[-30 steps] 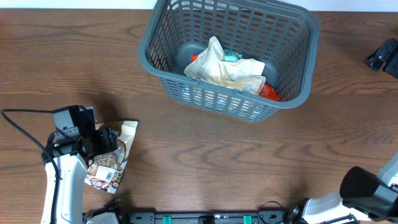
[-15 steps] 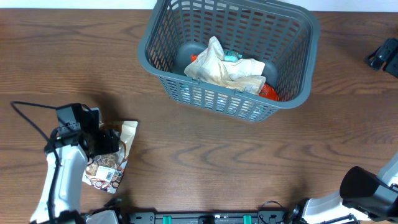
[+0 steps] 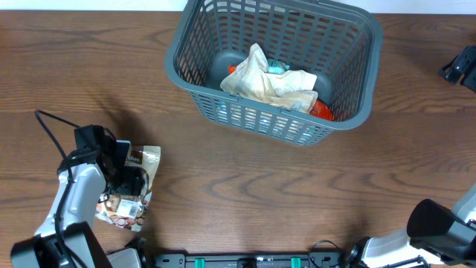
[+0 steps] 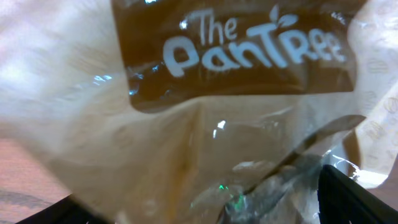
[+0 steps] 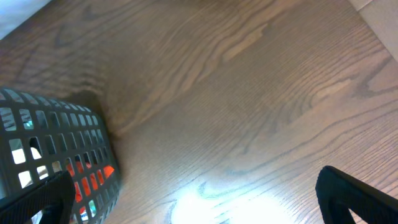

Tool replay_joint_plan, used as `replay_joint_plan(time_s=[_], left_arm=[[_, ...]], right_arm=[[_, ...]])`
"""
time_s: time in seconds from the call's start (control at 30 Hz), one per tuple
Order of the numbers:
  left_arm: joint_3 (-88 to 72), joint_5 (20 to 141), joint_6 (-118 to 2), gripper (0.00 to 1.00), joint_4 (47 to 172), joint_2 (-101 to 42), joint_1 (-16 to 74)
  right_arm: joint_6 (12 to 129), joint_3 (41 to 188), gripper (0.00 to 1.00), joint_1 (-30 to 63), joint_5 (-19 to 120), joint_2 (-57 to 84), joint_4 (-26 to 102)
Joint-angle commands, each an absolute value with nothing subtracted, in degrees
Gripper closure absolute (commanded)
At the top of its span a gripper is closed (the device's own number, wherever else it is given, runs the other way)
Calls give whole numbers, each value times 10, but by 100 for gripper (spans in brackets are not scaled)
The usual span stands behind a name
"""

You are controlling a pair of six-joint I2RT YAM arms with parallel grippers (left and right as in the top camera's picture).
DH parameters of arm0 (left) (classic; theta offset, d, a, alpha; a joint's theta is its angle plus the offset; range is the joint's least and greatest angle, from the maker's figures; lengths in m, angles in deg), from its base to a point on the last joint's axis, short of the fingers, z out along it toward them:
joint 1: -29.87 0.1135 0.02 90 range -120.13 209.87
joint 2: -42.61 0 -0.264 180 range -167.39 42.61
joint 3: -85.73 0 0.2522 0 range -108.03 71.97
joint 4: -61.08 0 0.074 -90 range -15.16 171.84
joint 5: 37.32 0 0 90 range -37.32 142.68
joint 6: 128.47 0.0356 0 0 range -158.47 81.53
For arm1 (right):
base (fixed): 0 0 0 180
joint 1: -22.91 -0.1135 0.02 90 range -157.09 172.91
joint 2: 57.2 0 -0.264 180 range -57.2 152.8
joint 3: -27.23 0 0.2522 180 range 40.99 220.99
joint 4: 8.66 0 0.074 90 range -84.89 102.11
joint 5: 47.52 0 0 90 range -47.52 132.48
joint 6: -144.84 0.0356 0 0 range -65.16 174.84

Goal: Pack container
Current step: 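Close the left gripper on the PanTree pouch, then lift the PanTree pouch upward with the left gripper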

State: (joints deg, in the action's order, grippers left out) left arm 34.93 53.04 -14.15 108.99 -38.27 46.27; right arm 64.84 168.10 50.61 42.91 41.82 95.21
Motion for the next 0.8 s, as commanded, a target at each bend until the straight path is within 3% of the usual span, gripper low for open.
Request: replay_joint_plan(time_s=[0.0, 0.07, 0.2, 0.37, 0.4, 0.77], left_arm=[[352, 494, -117, 19, 1088, -412, 466], [352, 494, -117, 24, 1082, -426, 466], [352, 494, -116, 46, 1072, -448, 466], [352, 494, -98, 90, 1066, -453, 466], [352, 494, -97, 94, 1066, -453, 466], [288, 494, -98, 94, 1065, -410, 466]], right_arm=[[642, 1679, 1, 512, 426, 423, 951], [642, 1679, 1, 512, 426, 423, 951], [641, 1679, 1, 512, 425, 423, 956], [641, 1679, 1, 512, 425, 423, 957], [641, 1679, 1, 512, 425, 423, 957], [642, 1679, 1, 512, 425, 423, 951]])
